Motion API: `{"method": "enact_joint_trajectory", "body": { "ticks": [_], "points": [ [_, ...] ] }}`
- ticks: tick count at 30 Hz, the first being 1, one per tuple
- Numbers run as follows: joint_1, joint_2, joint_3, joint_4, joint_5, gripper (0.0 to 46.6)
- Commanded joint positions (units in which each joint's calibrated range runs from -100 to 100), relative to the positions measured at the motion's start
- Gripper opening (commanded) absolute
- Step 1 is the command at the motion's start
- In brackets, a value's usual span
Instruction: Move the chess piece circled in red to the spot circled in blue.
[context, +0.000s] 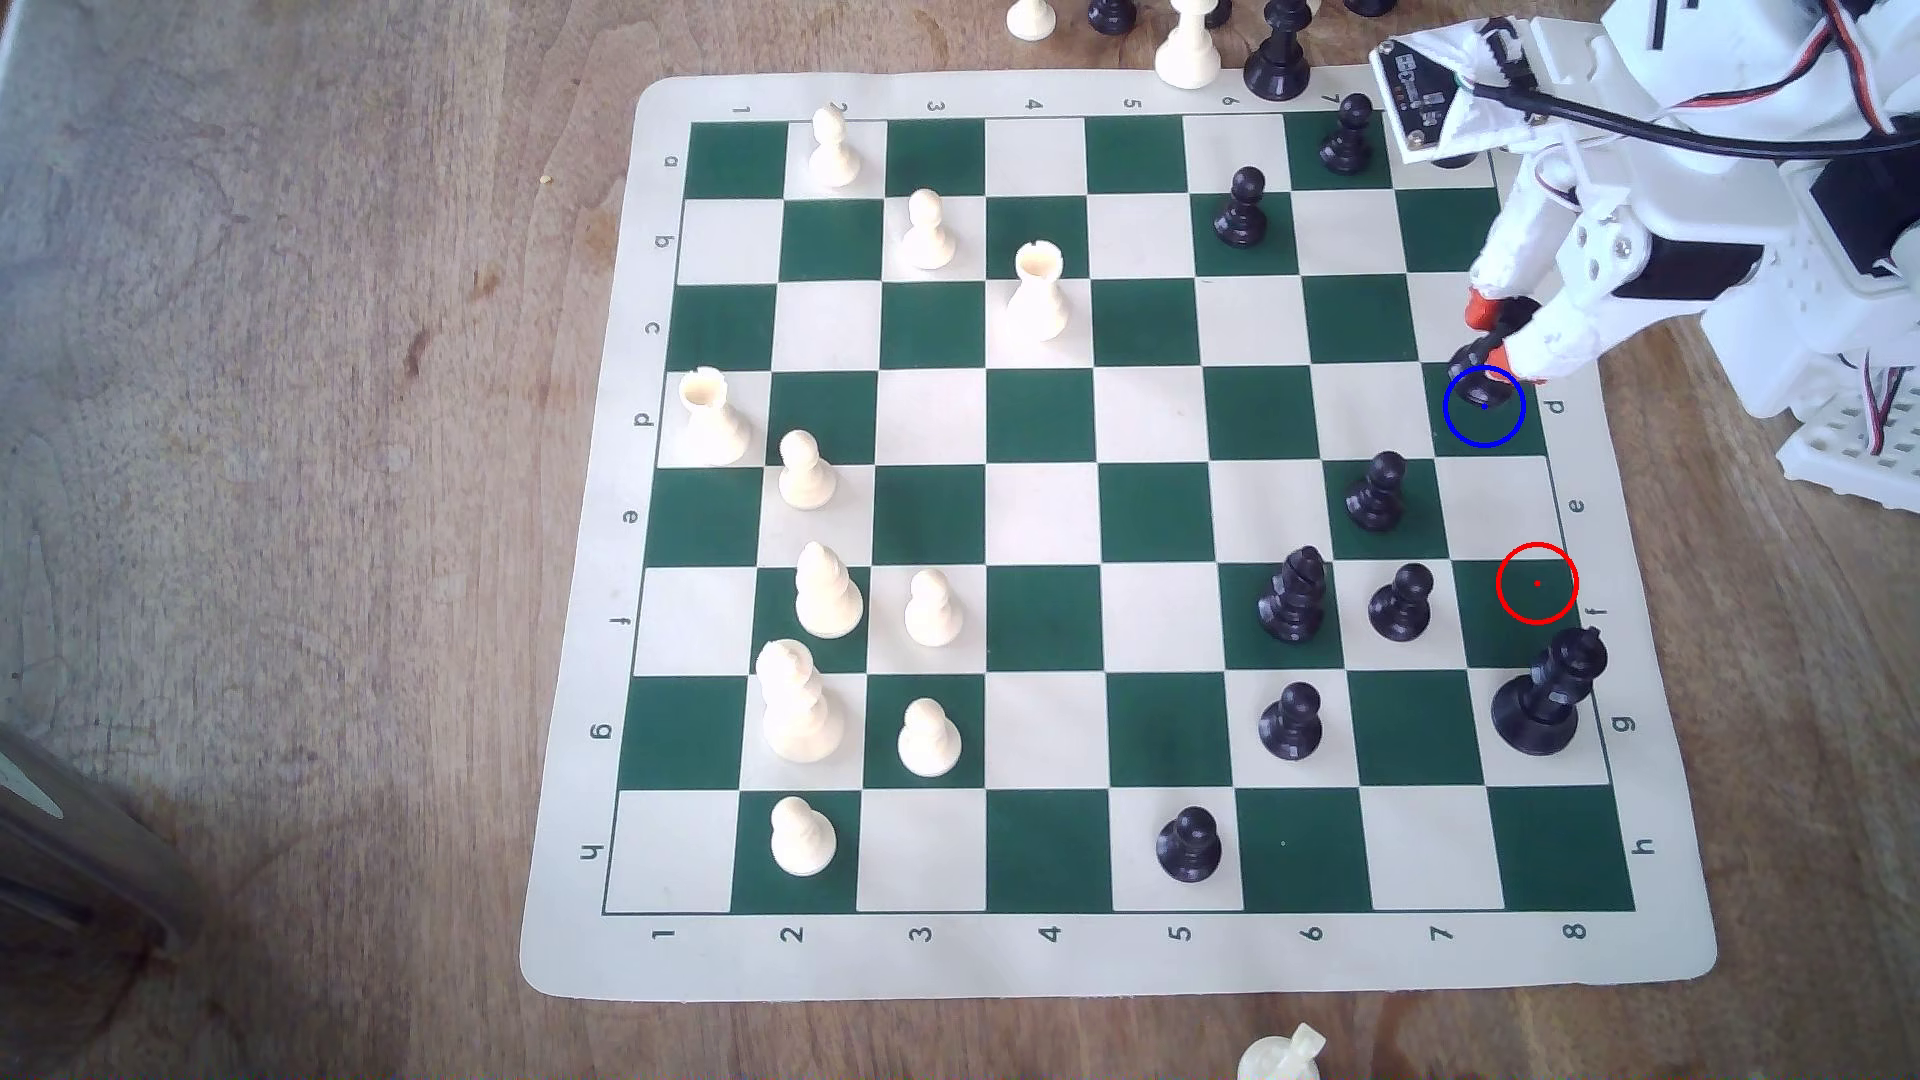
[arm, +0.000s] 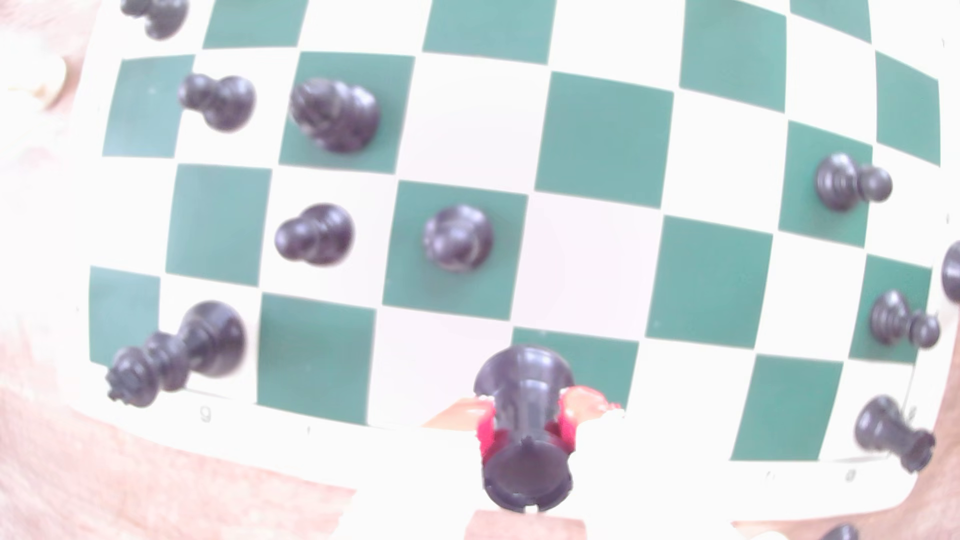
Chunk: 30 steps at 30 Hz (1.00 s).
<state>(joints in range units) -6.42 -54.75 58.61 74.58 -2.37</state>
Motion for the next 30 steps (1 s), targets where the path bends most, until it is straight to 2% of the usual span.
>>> {"method": "enact_joint_trajectory", "body": {
  "ticks": [1,8,26,29,30],
  "points": [
    [2.0,-1.3,5.2,-4.1,0.9,0.4],
    [5.8,-0.6,12.1,-9.0,2.8,0.4],
    [6.1,3.5,15.6,-13.8,2.9,1.5],
    [6.1,3.5,15.8,-14.1,3.0,14.9],
    [6.1,3.4,15.9,-14.1,3.1,17.4]
  ]
}}
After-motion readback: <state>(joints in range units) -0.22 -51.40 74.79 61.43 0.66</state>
